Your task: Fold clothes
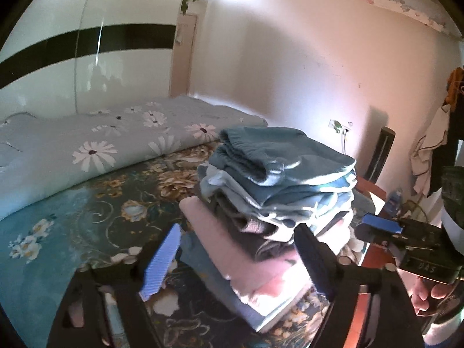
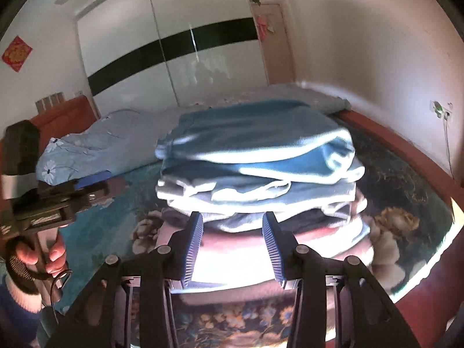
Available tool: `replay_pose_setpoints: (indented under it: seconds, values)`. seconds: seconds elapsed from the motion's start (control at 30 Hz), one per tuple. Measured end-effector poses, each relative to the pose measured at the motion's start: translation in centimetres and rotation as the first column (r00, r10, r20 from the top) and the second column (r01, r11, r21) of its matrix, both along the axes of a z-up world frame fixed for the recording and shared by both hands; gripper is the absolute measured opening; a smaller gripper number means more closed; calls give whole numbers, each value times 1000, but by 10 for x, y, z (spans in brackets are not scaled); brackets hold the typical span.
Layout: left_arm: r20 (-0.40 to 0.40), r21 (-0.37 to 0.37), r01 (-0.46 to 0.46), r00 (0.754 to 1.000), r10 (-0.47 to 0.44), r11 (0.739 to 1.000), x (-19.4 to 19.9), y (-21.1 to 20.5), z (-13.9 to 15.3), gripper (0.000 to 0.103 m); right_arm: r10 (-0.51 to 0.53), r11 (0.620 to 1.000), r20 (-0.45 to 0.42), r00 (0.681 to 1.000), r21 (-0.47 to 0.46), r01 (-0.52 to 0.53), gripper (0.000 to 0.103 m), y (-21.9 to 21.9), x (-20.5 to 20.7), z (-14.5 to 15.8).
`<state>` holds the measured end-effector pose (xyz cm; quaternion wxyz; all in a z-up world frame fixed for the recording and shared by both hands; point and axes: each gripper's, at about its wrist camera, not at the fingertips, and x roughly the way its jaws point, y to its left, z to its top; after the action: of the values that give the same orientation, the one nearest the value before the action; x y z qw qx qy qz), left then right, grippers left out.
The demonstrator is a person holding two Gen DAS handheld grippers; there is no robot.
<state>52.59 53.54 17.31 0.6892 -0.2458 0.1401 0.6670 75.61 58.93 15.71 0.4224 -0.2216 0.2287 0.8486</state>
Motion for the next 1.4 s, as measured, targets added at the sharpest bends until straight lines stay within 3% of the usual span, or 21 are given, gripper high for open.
replay_pose_setpoints:
  seconds: [0.13, 0.2, 0.27, 0.3, 0.4, 0.5, 0.57, 0.73, 1.0, 1.17, 1.4]
  values:
    - [-11, 1, -3, 1000, 3, 1000, 1, -16, -6, 85, -66, 994, 35, 997, -84, 69, 45, 1, -8, -13]
    - [-12, -11, -7, 1000, 7, 1000, 1, -22, -10, 98, -85, 990, 50, 995, -112, 90, 49, 1, -11, -18]
    - [-4, -7, -6, 1000, 6, 1000, 0, -29, -14, 103, -84, 989, 65, 994, -118, 91, 55, -3, -17, -22]
    - [-1, -1, -4, 1000, 4, 1000, 0, -33, -15, 103, -82, 989, 75, 994, -116, 90, 62, -5, -19, -22]
    - [-6, -1, -7, 1000, 7, 1000, -1, -40, -16, 103, -73, 993, 111, 991, -86, 83, 64, -17, -28, -21]
    - [6, 3, -9, 1000, 9, 1000, -4, -48, -16, 103, -66, 996, 140, 988, -42, 73, 79, -25, -36, -16]
    - [17, 8, -11, 1000, 11, 1000, -6, -53, -15, 103, -63, 998, 142, 988, -22, 66, 80, -31, -40, -11]
    - [16, 25, -24, 1000, 23, 999, -9, -66, -10, 103, -85, 996, 153, 985, -10, 87, 98, -36, -46, -5]
    - [-24, 63, -54, 998, 56, 997, -4, -92, -1, 103, -133, 991, 161, 978, -13, 136, 99, -47, -45, -2]
    - [-58, 71, -84, 994, 88, 994, 2, -105, 1, 103, -121, 991, 145, 982, -31, 127, 99, -54, -48, 2]
    - [-89, 67, -96, 991, 101, 993, 13, -120, 5, 103, -92, 996, 194, 977, 12, 92, 99, -76, -55, 13]
